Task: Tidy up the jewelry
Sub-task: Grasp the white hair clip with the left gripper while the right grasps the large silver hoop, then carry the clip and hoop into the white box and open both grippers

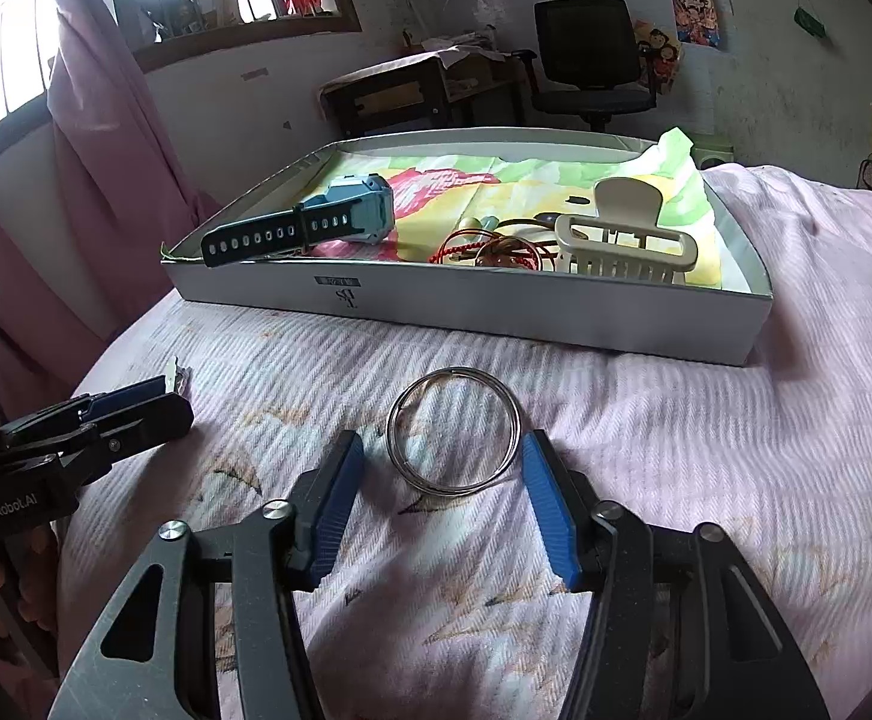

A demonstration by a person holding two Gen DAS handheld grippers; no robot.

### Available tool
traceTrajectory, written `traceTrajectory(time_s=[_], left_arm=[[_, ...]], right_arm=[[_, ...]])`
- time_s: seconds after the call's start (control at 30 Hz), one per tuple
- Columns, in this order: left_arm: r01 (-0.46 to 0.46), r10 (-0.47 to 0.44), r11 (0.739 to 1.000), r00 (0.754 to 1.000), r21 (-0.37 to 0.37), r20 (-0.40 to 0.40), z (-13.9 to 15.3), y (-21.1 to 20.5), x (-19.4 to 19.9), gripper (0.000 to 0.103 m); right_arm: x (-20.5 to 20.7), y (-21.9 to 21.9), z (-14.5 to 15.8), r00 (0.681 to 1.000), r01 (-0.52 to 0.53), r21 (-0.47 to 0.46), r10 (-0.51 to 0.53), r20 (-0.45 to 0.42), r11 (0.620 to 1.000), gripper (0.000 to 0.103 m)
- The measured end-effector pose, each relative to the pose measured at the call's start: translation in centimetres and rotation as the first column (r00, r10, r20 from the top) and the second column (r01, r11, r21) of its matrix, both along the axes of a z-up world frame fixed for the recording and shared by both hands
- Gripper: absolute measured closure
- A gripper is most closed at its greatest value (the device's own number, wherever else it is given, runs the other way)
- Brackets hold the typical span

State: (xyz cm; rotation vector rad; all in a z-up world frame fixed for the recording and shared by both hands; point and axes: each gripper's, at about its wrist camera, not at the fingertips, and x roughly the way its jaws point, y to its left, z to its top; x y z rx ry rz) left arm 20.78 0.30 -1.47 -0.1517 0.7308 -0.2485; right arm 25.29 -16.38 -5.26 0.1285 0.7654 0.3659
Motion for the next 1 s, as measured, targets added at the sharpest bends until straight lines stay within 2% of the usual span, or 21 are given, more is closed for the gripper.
traceTrajectory(time_s=[0.33, 0.53, 1.0], left_arm=[[0.014, -0.014, 1.0, 0.999, -0.026, 0.034, 0.3, 0.2, -0.5, 0.059], [0.014, -0.014, 1.0, 0.999, -0.004, 0.05, 0.4, 0.0, -0.7, 0.059], [0.017, -0.016, 1.0, 0.994, -0.008, 0.107, 1.1, 0.0, -1.7, 0.059]], right_arm=[[-0.5, 0.2, 0.2, 1.0, -0.001, -0.015, 0.001, 0.024, 1.0, 0.064], [-1.2, 0.2, 0.6, 0.998, -0.02, 0.004, 0.019, 0.062, 1.0, 0.064], [-2.9, 0.7, 1.7, 0.988, -0.011, -0.03, 0.016, 0.156, 0.999, 0.064]])
